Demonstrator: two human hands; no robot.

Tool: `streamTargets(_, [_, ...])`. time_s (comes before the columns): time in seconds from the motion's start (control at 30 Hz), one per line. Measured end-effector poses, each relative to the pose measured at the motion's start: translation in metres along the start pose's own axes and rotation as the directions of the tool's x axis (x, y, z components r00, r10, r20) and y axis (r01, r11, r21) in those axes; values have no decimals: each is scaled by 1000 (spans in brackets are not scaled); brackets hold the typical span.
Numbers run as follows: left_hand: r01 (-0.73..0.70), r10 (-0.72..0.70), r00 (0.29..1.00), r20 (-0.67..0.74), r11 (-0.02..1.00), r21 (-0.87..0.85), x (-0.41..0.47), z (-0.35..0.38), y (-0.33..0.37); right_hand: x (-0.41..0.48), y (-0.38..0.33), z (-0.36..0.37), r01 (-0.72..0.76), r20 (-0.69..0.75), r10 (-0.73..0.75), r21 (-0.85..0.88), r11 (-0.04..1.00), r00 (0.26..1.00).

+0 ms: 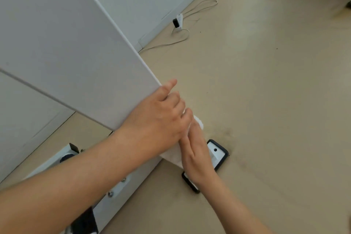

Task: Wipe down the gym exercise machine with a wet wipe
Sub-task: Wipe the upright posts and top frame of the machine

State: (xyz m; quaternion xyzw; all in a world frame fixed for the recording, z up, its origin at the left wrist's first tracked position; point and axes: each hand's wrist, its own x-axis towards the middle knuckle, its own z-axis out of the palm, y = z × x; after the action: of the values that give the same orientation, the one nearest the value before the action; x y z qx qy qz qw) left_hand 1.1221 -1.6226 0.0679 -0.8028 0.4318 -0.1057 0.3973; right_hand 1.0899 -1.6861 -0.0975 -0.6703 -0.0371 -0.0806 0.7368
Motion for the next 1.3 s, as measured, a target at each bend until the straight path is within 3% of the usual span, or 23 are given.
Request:
streamTargets(0.1, [-57,57,998,31,998,2,-6,-12,-2,-6,-6,-8,-51,62,56,-88,995,996])
streamTargets(0.17, [20,-18,1000,14,995,-94,-7,-16,6,-5,-34,-2,67,66,-58,-144,987,996])
streamTargets(0.23, [59,-69,997,-46,981,-183,-11,-18,7,-8,-61,8,164,67,-161,-51,985,985])
streamTargets(0.33, [18,-20,1000,-12,989,-146,-20,-19,5,-12,-63,14,233,94,-223,-117,965,970])
streamTargets(0.37, [-1,4,1000,26,994,-105,-21,-17,6,-16,-46,12,210,120,-191,-167,963,974])
streamTargets(0.47, [-42,42,989,139,999,-4,-21,-8,16,-27,-6,2,-200,144,212,-95,975,966])
streamTargets(0.53, [-37,36,988,153,999,2,-19,-4,21,-22,4,-5,-304,126,309,-55,951,943])
streamTargets(0.63, [-5,6,996,93,1000,-12,-13,-2,25,-1,-7,-19,-226,96,225,-3,974,970])
streamTargets(0.73, [45,-45,999,1,998,-55,-2,-2,29,17,-37,-28,-38,188,45,-42,998,981])
streamTargets(0.8, [63,-63,998,0,997,-42,6,1,29,27,-40,-37,-59,274,78,-76,995,959])
streamTargets(0.93, [0,-5,987,162,999,34,17,11,44,22,-11,-48,-248,307,377,-386,889,874])
streamTargets(1.0, [-65,54,948,315,998,24,20,18,60,17,-1,-45,-290,297,453,-460,839,840])
streamTargets(1.07, [-115,104,906,411,993,4,29,30,73,20,6,-43,-284,310,483,-512,811,819])
streamTargets(1.13, [-47,80,886,457,995,-82,41,44,85,27,15,-44,-273,344,497,-528,804,797])
streamTargets(1.2, [-150,136,861,489,989,-12,55,56,101,31,32,-46,-290,351,520,-534,794,778])
streamTargets(1.27, [-227,161,792,589,973,39,61,65,113,31,51,-46,-286,370,542,-558,779,755])
streamTargets(1.3, [-216,151,780,607,976,35,63,69,118,29,59,-48,-290,375,546,-555,780,749])
